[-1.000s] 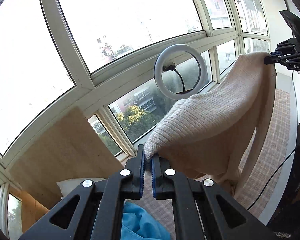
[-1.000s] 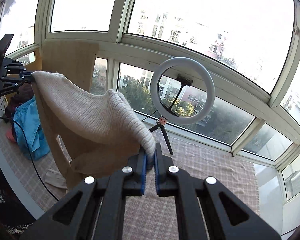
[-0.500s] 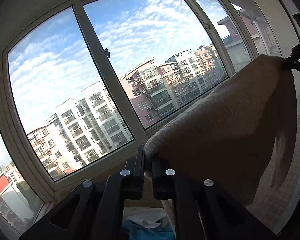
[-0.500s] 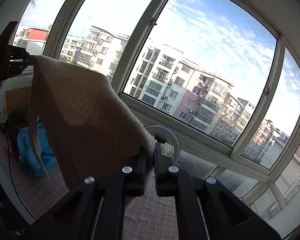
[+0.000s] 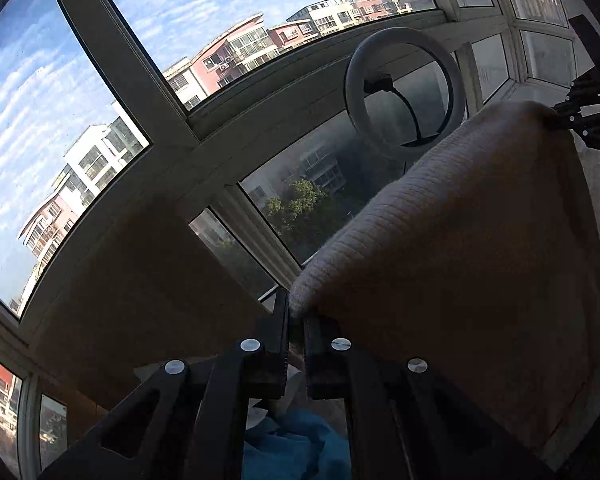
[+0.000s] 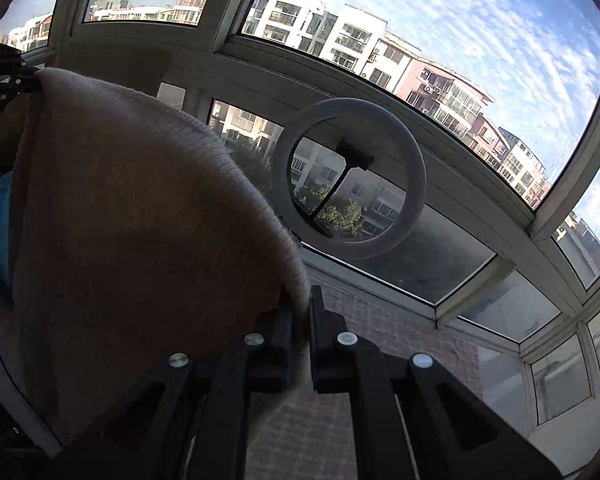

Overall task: Fold clothes
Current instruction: 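Lay the cardigan flat on the cloth and open both grippers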

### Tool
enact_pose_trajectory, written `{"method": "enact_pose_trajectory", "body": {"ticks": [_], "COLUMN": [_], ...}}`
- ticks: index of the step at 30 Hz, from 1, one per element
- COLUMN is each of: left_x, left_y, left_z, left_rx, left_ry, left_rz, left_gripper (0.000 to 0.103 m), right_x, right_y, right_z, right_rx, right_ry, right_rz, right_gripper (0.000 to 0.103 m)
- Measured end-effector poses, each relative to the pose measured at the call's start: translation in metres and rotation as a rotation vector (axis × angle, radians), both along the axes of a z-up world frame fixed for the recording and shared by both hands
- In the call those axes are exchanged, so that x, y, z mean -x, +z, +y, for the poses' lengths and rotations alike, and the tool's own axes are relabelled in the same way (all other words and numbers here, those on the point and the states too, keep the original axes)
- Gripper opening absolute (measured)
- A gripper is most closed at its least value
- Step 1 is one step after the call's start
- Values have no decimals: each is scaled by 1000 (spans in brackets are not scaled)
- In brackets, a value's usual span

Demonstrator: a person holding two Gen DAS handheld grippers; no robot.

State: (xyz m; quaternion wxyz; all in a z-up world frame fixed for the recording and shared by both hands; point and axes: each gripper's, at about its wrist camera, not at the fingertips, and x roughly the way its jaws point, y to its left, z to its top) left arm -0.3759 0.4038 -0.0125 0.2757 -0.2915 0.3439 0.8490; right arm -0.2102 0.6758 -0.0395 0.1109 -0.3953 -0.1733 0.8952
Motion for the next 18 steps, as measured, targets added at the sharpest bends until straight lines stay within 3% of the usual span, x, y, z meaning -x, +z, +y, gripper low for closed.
{"method": "enact_pose_trajectory", "body": {"ticks": [3, 5, 7, 9, 10, 11, 14, 18], "left_x": [42, 57, 57, 37, 28, 18, -19, -43], "left_y": [-102, -162, -183, -186, -185, -188, -203, -228], "left_z": [36, 47, 31, 0, -18, -33, -74, -79], "left_rx": [114, 206, 239, 222, 205, 185, 124, 131], "left_ry": [19, 28, 52, 62, 71, 78, 87, 83], "left_rz": [-171, -262, -273, -297, -324, -369, -527, -580], "left_gripper": [9, 9, 9, 10, 13, 24, 33, 34], "right_x": [59, 68, 53, 21, 0, -25, -95, -150], "right_y": [-116, -163, -181, -180, -179, -179, -202, -247], "right_z": [28, 39, 45, 55, 60, 61, 45, -3], "right_rx": [53, 93, 116, 195, 266, 342, 534, 660], "right_ry": [-91, -124, -144, -184, -211, -242, -287, -287], "right_rz": [-214, -322, -361, -360, -352, -342, -375, -448], "right_gripper": [8, 8, 9, 22, 36, 44, 46, 46]}}
